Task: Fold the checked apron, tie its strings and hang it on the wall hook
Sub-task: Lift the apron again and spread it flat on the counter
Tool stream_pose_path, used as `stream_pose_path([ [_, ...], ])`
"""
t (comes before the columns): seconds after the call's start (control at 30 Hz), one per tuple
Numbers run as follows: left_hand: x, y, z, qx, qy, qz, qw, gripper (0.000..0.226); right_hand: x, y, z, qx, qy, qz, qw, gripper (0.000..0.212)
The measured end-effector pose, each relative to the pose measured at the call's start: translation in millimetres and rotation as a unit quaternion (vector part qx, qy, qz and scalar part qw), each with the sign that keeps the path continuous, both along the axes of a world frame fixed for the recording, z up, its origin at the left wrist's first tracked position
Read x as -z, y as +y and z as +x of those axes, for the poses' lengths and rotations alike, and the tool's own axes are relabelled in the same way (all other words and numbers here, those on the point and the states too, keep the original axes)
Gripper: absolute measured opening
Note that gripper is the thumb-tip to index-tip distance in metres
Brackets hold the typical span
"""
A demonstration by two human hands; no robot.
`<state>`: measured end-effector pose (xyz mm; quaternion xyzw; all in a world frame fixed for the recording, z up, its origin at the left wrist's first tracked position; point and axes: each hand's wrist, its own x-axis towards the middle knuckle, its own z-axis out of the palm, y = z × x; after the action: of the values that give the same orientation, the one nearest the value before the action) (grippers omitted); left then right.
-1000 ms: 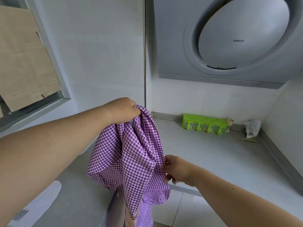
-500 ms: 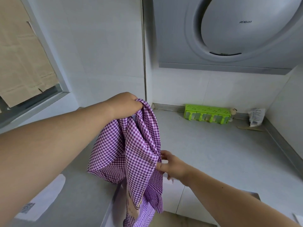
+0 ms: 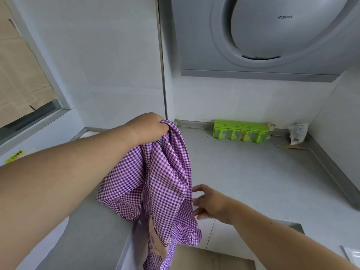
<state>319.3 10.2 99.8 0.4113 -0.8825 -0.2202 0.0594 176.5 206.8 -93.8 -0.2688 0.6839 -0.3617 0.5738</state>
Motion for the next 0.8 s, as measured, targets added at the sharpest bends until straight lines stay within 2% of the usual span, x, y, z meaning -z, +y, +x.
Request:
stream_pose_path([
  [0.07,2,-3,-8,0.000,0.013,0.012,1.000,0.030,9,6,3,-0.047,0.045,-0.003,0.998,0.020],
  [0.13,4,-6,-15,0.004,0.021,0.028,0.999,0.031,16,5,6,-0.025,0.068,-0.002,0.997,0.019],
  [0.2,6,-6,-24,0.008,0.019,0.039,0.999,0.038,23,4,5,0.017,0.020,-0.004,1.000,0.018],
  [0.23,8,-5,-27,0.010,0.018,0.039,0.999,0.039,26,4,4,0.025,-0.018,-0.017,0.999,0.025],
  [0.27,9,-5,-31,0.013,0.015,0.040,0.999,0.039,29,4,3,0.015,-0.040,-0.027,0.999,0.043],
  [0.3,11,-5,-36,0.016,0.013,0.043,0.999,0.039,31,3,3,-0.007,-0.034,-0.031,0.999,0.061],
  [0.33,13,-5,-40,0.018,0.010,0.046,0.999,0.039,32,1,5,-0.027,-0.005,-0.032,0.999,0.071],
  [0.37,15,-5,-43,0.022,0.007,0.046,0.999,0.039,33,-1,9,-0.027,0.033,-0.039,0.998,0.069],
  [0.4,17,-4,-46,0.025,0.003,0.048,0.999,0.038,34,-5,10,-0.001,0.074,-0.046,0.996,0.057],
  [0.47,21,-5,-53,0.032,-0.005,0.047,0.998,0.037,37,-13,7,0.098,0.136,-0.033,0.985,0.033],
  [0.6,27,-11,-61,0.051,-0.036,0.028,0.998,0.038,41,-11,-30,0.232,0.091,0.020,0.968,0.022],
  [0.73,37,-22,-68,0.067,-0.071,0.012,0.995,0.038,21,13,-101,0.332,0.121,-0.014,0.935,0.031],
  [0.8,45,-24,-74,0.080,-0.088,0.009,0.993,0.037,-2,32,-135,0.318,0.241,-0.014,0.917,0.040],
])
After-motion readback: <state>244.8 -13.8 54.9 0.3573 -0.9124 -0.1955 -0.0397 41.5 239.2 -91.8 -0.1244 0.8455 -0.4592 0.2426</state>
